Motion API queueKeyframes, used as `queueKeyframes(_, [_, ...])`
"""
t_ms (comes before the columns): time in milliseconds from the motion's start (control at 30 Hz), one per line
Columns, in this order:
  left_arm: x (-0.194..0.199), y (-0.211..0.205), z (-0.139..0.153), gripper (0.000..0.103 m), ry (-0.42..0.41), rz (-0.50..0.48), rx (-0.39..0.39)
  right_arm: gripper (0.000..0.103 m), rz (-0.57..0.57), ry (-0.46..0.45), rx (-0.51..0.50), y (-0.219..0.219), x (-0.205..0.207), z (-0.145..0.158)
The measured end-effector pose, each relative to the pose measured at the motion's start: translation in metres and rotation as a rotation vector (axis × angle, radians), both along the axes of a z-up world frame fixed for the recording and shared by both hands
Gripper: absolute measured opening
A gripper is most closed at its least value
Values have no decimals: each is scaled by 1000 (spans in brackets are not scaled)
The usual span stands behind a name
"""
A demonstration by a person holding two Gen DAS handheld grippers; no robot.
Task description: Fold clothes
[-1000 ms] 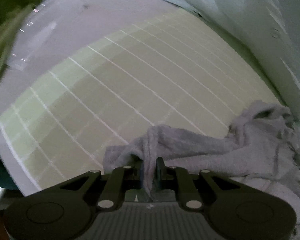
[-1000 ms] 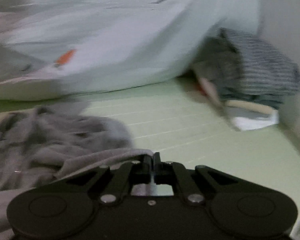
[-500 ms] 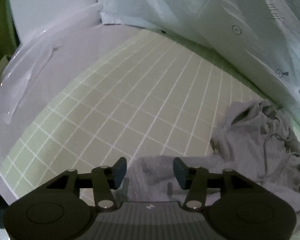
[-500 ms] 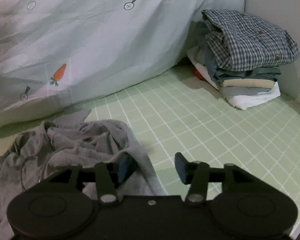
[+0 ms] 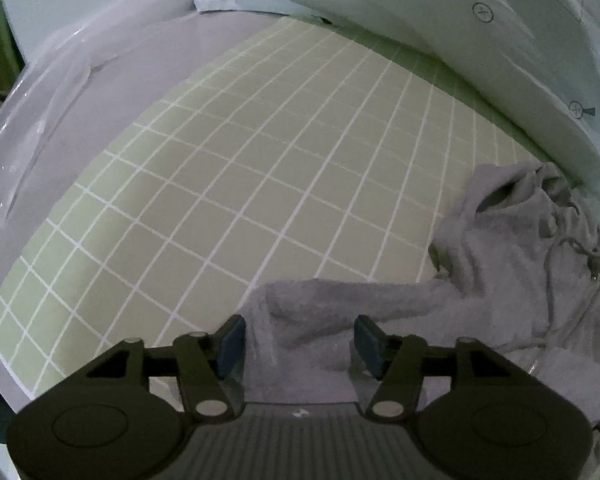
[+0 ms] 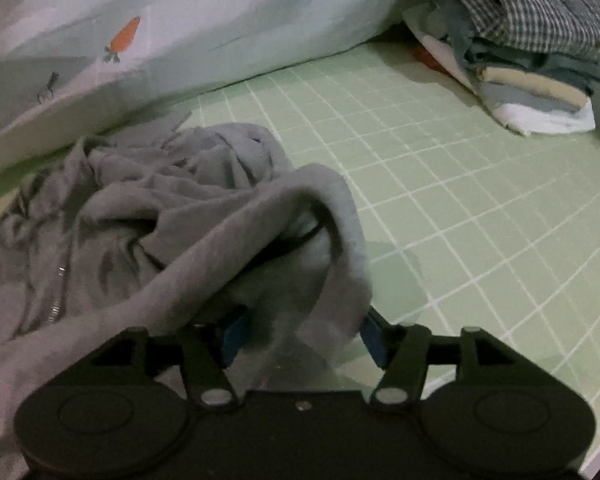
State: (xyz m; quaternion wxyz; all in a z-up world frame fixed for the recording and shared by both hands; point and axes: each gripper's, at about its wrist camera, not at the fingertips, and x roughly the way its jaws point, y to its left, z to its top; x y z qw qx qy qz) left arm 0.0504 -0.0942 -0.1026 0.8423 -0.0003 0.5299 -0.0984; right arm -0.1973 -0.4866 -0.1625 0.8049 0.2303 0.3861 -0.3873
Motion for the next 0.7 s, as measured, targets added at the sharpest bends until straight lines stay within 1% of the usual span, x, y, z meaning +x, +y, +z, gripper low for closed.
queueKeyframes(67, [1,-3,1,65,-2,3,7,63,13,12,-2,-7,1,-3])
queueKeyframes(100, [2,-5,2,65,-1,6,11,49,24,7,10,-11,1,-4])
queueKeyframes(133, [3,-8,2,65,0,11,18,27,41,-16,37,-15,0,-6])
queueKeyframes(167, [3,-11,2,65,1,16,25,19,57,-38,61,-18,0,-6])
queueKeyframes(200, [4,-14,4,65,-1,18,28,12,70,-39,58,-20,1,-4])
queueKeyframes(233, [5,-17,6,65,-3,20,30,9,91,-11,10,-20,4,-1])
queueKeyframes(300, [6,-22,11,65,-11,26,29,7,131,65,-130,-21,9,7])
queueKeyframes(367, [8,-28,18,65,-32,32,24,7,104,117,-265,-34,6,19])
queueKeyframes(433, [12,-38,24,65,-55,19,17,7,38,125,-340,-59,-4,33])
queueKeyframes(500, [17,-51,29,65,-73,-2,13,7,1,125,-389,-81,-12,43])
queueKeyframes(600, [27,-73,35,65,-92,-43,11,7,10,175,-473,-93,-11,44])
queueKeyframes(633, [32,-83,35,65,-93,-64,11,7,12,187,-482,-94,-9,40])
queueKeyframes(667, [38,-95,35,65,-99,-89,12,7,2,184,-468,-97,-9,37])
queueKeyframes(700, [45,-106,35,66,-105,-116,5,8,-26,166,-433,-101,-9,33])
